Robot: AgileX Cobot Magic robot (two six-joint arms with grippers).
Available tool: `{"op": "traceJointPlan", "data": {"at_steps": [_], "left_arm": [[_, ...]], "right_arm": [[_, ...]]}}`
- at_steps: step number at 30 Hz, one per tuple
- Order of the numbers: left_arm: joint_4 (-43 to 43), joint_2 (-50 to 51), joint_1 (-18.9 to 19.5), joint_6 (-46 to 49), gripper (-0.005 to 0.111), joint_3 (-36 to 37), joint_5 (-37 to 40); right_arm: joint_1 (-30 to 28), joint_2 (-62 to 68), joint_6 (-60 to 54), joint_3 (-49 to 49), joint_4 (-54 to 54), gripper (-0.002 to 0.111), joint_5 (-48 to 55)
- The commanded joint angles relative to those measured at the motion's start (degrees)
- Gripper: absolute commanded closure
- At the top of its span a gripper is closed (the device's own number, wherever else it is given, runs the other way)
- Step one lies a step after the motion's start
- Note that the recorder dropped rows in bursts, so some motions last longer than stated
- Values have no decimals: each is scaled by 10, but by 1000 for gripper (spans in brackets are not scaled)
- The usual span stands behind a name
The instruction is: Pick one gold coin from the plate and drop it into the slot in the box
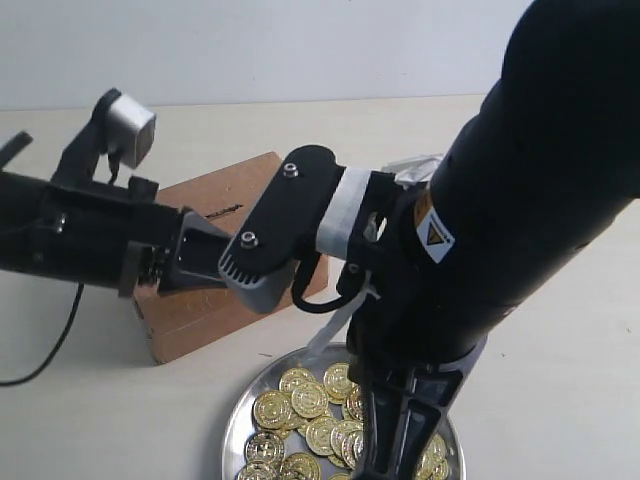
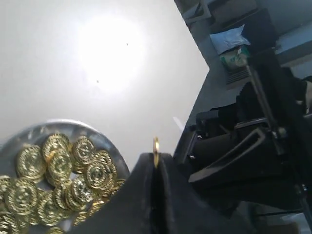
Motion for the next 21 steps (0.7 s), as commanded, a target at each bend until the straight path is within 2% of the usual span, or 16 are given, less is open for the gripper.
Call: {"op": "traceJointPlan", "data": {"at_steps": [1, 5, 6, 11, 21], "left_arm": [[108, -41, -2, 2, 107, -59, -71], [216, -66, -2, 2, 107, -98, -175], [269, -67, -2, 2, 107, -115, -213], [377, -46, -2, 22, 107, -150, -252], [402, 52, -2, 6, 107, -204, -266]], "right_arm": [[0, -8, 8, -4, -5, 108, 5], [0, -7, 8, -4, -3, 108, 4], [0, -7, 17, -4, -3, 108, -2], [0, -7, 21, -4, 0, 108, -7], [0, -7, 21, -4, 0, 108, -10]]}}
